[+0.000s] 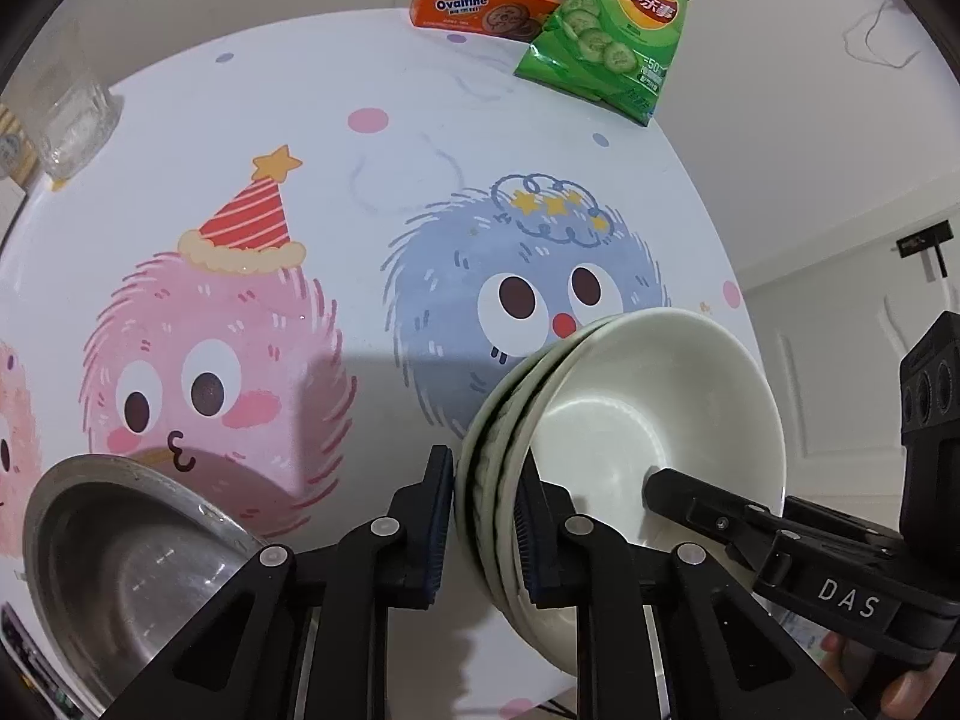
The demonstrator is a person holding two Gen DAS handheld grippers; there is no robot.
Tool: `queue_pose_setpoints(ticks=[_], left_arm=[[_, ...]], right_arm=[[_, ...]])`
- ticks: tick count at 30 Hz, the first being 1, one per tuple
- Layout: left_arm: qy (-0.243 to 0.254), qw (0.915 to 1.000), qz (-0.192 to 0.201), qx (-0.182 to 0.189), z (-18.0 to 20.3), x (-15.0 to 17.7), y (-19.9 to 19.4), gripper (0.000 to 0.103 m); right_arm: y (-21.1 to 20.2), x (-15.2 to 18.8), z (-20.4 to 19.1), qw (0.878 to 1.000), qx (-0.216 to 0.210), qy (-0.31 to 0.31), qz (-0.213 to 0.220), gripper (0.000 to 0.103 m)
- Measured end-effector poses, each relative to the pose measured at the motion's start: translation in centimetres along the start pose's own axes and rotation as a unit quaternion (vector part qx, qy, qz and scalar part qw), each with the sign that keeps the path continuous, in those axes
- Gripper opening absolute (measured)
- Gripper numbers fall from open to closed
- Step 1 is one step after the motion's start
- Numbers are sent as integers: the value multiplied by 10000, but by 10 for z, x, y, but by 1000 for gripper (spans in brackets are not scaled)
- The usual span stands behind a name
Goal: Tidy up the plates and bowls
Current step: 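Lift the bowl stack off the table with both grippers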
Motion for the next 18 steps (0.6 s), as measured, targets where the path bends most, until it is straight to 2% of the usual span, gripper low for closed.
queue_pose_setpoints(ticks=[18], left_arm=[[59,9998,-174,-71,2,0,0,17]], right_arm=[[-1,-1,-3,9997,174,-141,-89,30]])
Point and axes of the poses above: each gripper's, at about its wrist camera, not at the fingertips, and y roughly the way its jaws point, z to its right, x to its underside, the point moved 6 cm from there along y, roughly the way its jaws point, and after that the axes turned 4 degrees about -z, right-handed, at the moved point
